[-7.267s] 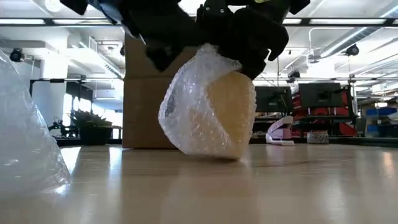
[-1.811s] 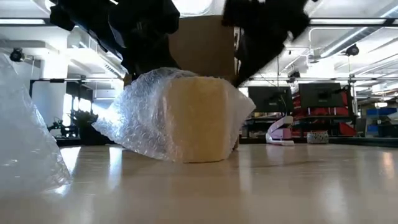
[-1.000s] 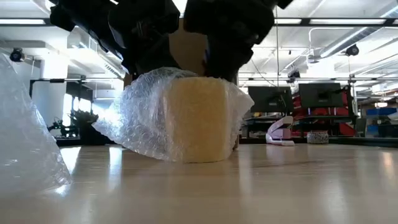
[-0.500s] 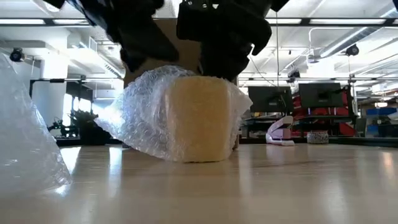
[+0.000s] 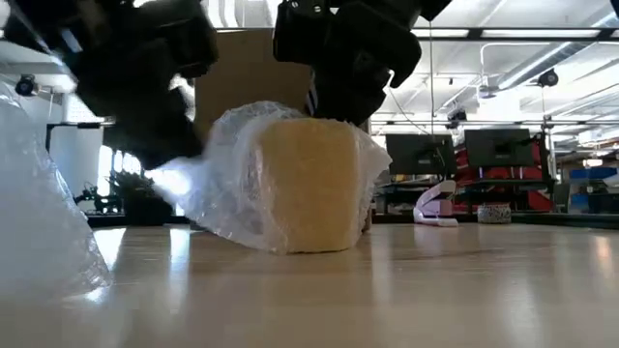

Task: Wrap mug
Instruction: Wrap the yellow mug with transparent bubble wrap

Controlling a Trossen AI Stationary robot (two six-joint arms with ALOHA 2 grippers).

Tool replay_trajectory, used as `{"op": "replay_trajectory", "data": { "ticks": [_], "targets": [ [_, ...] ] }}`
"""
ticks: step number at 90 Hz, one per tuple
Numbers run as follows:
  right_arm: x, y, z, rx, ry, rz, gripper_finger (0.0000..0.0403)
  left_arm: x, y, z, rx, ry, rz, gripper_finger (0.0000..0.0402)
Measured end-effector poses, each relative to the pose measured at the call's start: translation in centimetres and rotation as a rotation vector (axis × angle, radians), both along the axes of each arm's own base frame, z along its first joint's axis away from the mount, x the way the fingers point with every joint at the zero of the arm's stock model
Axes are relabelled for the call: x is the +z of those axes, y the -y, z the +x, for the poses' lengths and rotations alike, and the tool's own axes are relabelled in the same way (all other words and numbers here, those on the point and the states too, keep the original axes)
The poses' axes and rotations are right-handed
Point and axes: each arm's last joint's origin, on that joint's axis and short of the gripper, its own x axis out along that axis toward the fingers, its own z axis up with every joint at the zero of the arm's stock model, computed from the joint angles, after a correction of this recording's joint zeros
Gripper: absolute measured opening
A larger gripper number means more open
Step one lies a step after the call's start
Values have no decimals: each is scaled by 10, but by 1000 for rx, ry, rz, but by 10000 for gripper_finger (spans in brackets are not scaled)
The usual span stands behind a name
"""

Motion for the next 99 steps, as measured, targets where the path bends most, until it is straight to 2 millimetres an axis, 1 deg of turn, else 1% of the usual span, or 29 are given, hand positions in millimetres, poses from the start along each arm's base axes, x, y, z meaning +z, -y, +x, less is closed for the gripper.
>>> {"op": "replay_trajectory", "data": {
  "ticks": [5, 14, 21, 29, 34, 41, 53, 66, 83, 89, 99],
  "targets": [
    [0, 0, 0, 0, 0, 0, 2, 9, 1, 8, 1, 66, 25, 0],
    [0, 0, 0, 0, 3, 1, 2, 21, -2, 16, 52, 110, 108, 0],
    [0, 0, 0, -3, 3, 3, 2, 24, -8, 20, 105, 116, 163, 0],
    [-1, -1, 0, -10, 2, 5, 2, 27, -12, 23, 143, 114, 176, 0],
    [-1, -1, 0, -12, 1, 6, 2, 26, -15, 24, 152, 87, 161, 0],
    [-1, -1, 0, -12, 1, 6, 2, 18, -19, 23, 155, 19, 137, 0],
    [1, -1, 0, -13, 5, 9, 2, 8, -21, 30, 153, -10, 109, 0],
    [12, 0, -3, -22, 8, 18, 2, 0, -25, 37, 168, -44, 104, 0],
    [51, 0, -8, 10, 52, 45, 2, 1, -28, 39, 171, -40, 113, 0],
    [55, -2, -10, 42, 49, 79, 2, 1, -28, 39, 170, -41, 115, 0],
    [55, -8, -11, 77, 51, 82, 2, 0, -28, 39, 172, -46, 118, 0]
  ]
}}
